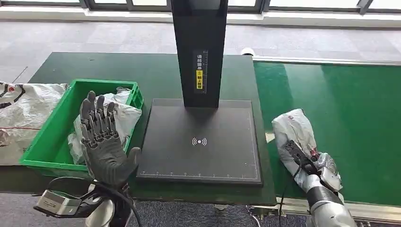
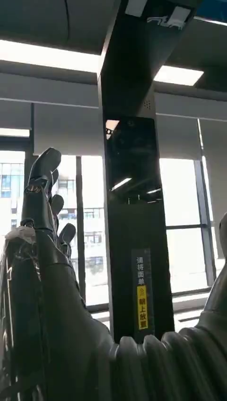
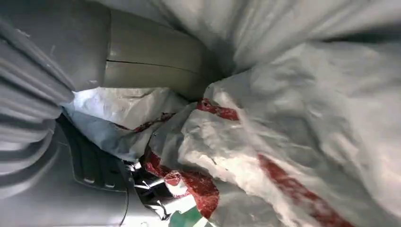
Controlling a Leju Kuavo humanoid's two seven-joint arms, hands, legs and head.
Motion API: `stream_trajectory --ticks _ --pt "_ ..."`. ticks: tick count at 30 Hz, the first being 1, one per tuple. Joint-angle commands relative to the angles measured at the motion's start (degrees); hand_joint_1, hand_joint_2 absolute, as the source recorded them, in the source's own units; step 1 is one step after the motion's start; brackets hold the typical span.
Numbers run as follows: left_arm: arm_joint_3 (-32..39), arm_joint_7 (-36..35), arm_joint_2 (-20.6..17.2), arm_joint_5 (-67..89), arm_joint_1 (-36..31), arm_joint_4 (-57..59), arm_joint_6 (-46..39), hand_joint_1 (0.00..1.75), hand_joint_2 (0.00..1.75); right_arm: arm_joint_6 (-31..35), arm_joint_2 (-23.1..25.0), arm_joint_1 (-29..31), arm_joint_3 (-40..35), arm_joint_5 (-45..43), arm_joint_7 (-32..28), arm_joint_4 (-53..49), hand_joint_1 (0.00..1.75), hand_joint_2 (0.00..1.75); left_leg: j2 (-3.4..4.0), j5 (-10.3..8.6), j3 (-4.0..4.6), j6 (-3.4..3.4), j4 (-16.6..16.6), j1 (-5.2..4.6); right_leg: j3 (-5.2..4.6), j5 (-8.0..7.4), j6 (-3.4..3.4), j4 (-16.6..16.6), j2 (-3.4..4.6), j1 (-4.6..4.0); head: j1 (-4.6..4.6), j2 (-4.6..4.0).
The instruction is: Moved the parcel from conveyor to table for the left to box.
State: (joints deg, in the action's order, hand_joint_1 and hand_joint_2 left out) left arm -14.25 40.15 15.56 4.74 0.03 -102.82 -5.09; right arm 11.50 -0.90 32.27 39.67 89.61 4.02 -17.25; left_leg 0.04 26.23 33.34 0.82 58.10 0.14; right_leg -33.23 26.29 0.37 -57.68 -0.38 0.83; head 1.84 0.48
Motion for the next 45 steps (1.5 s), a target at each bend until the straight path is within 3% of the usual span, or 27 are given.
stream_trajectory --ticks 1,2,3,4,10,11,12,14,16,17,22,26,27,28,31,37,39,41,45 --pt "-1.75 -0.15 -2.47 0.56 0.73 -0.10 -1.17 0.00 1.75 12.47 1.31 0.94 -0.79 -1.89 -4.83 -0.27 1.75 1.75 0.04 -0.01 -0.03 0.00 -0.07 0.00 0.02 -0.03 -0.03 0.06 0.06 -0.01 0.00 0.00" --pt "-1.46 -0.15 -2.52 0.57 1.35 -0.61 -1.24 0.00 1.75 21.82 2.78 1.36 0.49 -5.29 -11.43 -2.40 1.75 1.75 0.10 -0.03 -0.04 0.01 -0.12 0.02 0.01 -0.07 -0.05 0.12 0.12 -0.02 0.00 0.00" --pt "-1.32 -0.15 -2.55 0.53 1.51 -0.75 -1.22 0.00 1.75 25.01 3.63 1.67 0.97 -7.04 -14.75 -3.91 1.75 1.75 0.13 0.00 -0.01 0.00 -0.05 -0.01 -0.03 -0.04 -0.03 0.03 0.14 0.01 0.00 0.00" --pt "-0.95 -0.15 -2.44 0.41 1.45 -0.58 -0.96 0.00 1.75 28.50 6.08 0.27 1.45 -10.76 -21.71 -11.12 1.75 1.75 0.23 -0.01 0.00 0.01 -0.10 0.00 -0.06 -0.08 -0.04 0.08 0.24 0.00 -0.02 0.00" --pt "-0.83 -0.15 -2.34 0.44 0.95 -0.08 -1.00 0.00 1.75 28.50 7.30 -0.63 1.28 -11.25 -22.49 -13.90 1.75 1.75 0.12 -0.01 0.01 0.03 -0.11 0.01 -0.08 -0.04 -0.05 0.08 0.17 -0.02 0.00 0.00" --pt "-0.78 -0.15 -2.30 0.37 0.73 0.11 -1.01 0.00 1.75 28.50 9.70 -2.50 1.67 -13.53 -27.88 -21.81 1.75 1.75 0.05 -0.02 0.06 0.02 -0.06 0.01 -0.10 -0.02 -0.03 0.03 0.09 -0.03 0.00 0.00" --pt "-0.81 -0.15 -2.32 0.34 0.56 0.20 -1.08 0.00 1.75 28.50 11.03 -3.30 1.75 -13.57 -29.33 -25.07 1.75 1.75 0.04 -0.04 0.04 0.02 -0.13 0.02 -0.08 -0.05 -0.05 0.09 0.09 -0.04 0.00 0.00" --pt "-0.34 -0.15 -2.36 -0.02 -0.07 0.73 -0.88 0.00 1.75 28.50 18.31 -7.20 1.04 -16.36 -38.71 -40.38 1.75 1.75 0.07 -0.01 0.16 0.02 -0.05 -0.01 -0.20 -0.03 -0.05 -0.01 0.05 0.00 0.00 0.00" --pt "0.19 -0.15 -2.33 -0.40 -0.43 1.18 -0.42 0.00 1.75 28.50 20.90 -11.11 -4.66 -16.54 -40.68 -50.82 1.75 1.75 0.20 0.01 0.18 0.05 -0.07 -0.01 -0.27 -0.03 -0.08 -0.04 0.20 0.00 -0.02 0.00" --pt "0.52 -0.15 -2.25 -0.46 -0.67 1.32 0.02 0.00 1.75 28.50 20.90 -14.81 -11.95 -15.05 -35.84 -56.16 1.75 1.75 0.10 0.01 0.20 0.03 -0.03 0.01 -0.23 -0.01 -0.05 -0.04 0.08 -0.02 0.00 0.00" --pt "0.58 -0.15 -2.20 -0.45 -1.15 2.24 0.66 0.00 1.75 28.50 20.90 -20.53 -28.22 -12.80 -29.48 -64.47 1.75 1.75 -0.16 -0.02 0.25 0.04 -0.06 0.01 -0.26 0.07 -0.10 -0.04 -0.13 -0.04 0.00 0.00" --pt "0.25 -0.15 -2.33 -0.81 -1.35 2.57 0.80 0.00 1.75 28.50 20.68 -21.00 -35.38 -9.17 -25.87 -60.43 1.75 1.75 0.15 0.02 0.16 0.04 -0.11 0.04 -0.25 0.03 -0.09 0.02 0.18 -0.05 -0.02 0.00" --pt "0.31 -0.15 -2.38 -1.09 -1.77 3.00 1.32 0.00 1.75 28.50 18.69 -18.14 -38.30 -6.43 -22.22 -53.93 1.75 1.75 0.25 0.01 0.13 0.06 -0.14 0.07 -0.24 -0.01 -0.10 0.05 0.25 -0.07 -0.02 0.00" --pt "0.32 -0.15 -2.35 -1.02 -1.76 2.98 1.23 0.00 1.75 28.50 19.23 -18.71 -39.87 -4.64 -20.40 -53.75 1.75 1.75 0.32 0.00 0.11 0.06 -0.16 0.07 -0.26 -0.03 -0.10 0.06 0.33 -0.07 -0.02 0.00" --pt "0.11 -0.15 -1.93 -0.93 -2.19 3.23 1.27 0.00 1.75 28.50 19.27 -16.88 -43.83 -1.48 -18.57 -46.48 1.75 1.75 0.31 -0.01 0.14 0.06 -0.11 0.09 -0.27 -0.03 -0.09 0.05 0.34 -0.09 0.00 0.00" --pt "0.25 -0.15 -2.00 -1.17 -2.35 3.28 1.39 0.00 1.75 28.50 19.89 -17.00 -44.75 -0.80 -18.17 -44.84 1.75 1.75 0.18 -0.08 0.14 0.05 -0.16 0.06 -0.21 -0.01 -0.08 0.08 0.16 -0.06 0.00 0.00" --pt "0.14 -0.15 -1.59 -1.07 -2.25 3.09 1.50 0.00 1.75 27.38 19.30 -11.60 -46.96 -1.21 -16.32 -36.29 1.75 1.75 0.20 -0.07 0.10 0.06 -0.17 0.08 -0.16 -0.01 -0.08 0.10 0.18 -0.08 0.00 0.00" --pt "-0.16 -0.15 -1.48 -0.84 -1.94 2.85 1.39 0.00 1.75 28.50 19.19 -14.17 -49.95 -1.09 -14.28 -33.99 1.75 1.75 0.30 -0.05 0.05 0.06 -0.19 0.12 -0.11 -0.06 -0.08 0.16 0.29 -0.12 -0.02 0.00" --pt "-0.93 -0.15 -1.04 -0.88 -1.22 2.39 1.23 0.00 1.75 28.50 19.24 -9.10 -49.04 -4.08 -12.36 -20.99 1.75 1.75 0.25 -0.06 0.09 0.07 -0.18 0.10 -0.15 -0.05 -0.09 0.13 0.26 -0.10 0.00 0.00"
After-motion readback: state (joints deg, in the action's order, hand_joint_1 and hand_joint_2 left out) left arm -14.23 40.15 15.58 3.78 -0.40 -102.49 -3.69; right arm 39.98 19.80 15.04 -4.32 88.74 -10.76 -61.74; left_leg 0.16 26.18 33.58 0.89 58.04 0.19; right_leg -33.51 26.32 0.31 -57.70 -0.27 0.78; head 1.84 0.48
